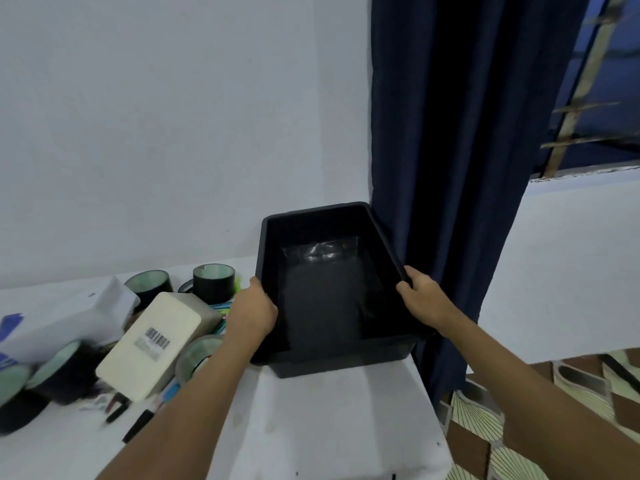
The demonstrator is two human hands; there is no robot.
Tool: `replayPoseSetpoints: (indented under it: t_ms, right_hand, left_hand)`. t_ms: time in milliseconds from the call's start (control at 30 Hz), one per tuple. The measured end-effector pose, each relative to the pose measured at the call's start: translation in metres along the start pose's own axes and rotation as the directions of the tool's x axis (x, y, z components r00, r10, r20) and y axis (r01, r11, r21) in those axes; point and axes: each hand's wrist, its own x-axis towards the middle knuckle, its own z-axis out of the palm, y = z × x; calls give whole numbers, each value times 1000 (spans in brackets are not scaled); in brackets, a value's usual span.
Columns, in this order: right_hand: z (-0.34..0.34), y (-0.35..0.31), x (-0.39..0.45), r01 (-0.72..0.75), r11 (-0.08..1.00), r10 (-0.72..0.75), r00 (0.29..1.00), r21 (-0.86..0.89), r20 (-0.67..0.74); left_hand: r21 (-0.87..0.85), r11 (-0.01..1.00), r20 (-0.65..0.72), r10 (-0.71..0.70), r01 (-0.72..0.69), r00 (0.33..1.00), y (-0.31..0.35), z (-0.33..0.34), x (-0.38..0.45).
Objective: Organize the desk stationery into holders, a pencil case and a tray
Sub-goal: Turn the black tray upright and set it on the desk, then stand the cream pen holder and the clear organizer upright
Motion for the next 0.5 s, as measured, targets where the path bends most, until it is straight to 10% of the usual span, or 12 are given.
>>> replayPoseSetpoints:
  t_ms: [333, 500]
  right_hand:
    - [13, -8, -4, 318, 699, -469, 880, -640, -75]
    - [44, -52, -10, 479, 640, -569, 821, -600, 48]
  left_hand:
    - [119, 993, 33, -1, -3, 999, 7, -7, -3]
    - [129, 988, -47, 97, -90, 994, -4, -41, 3]
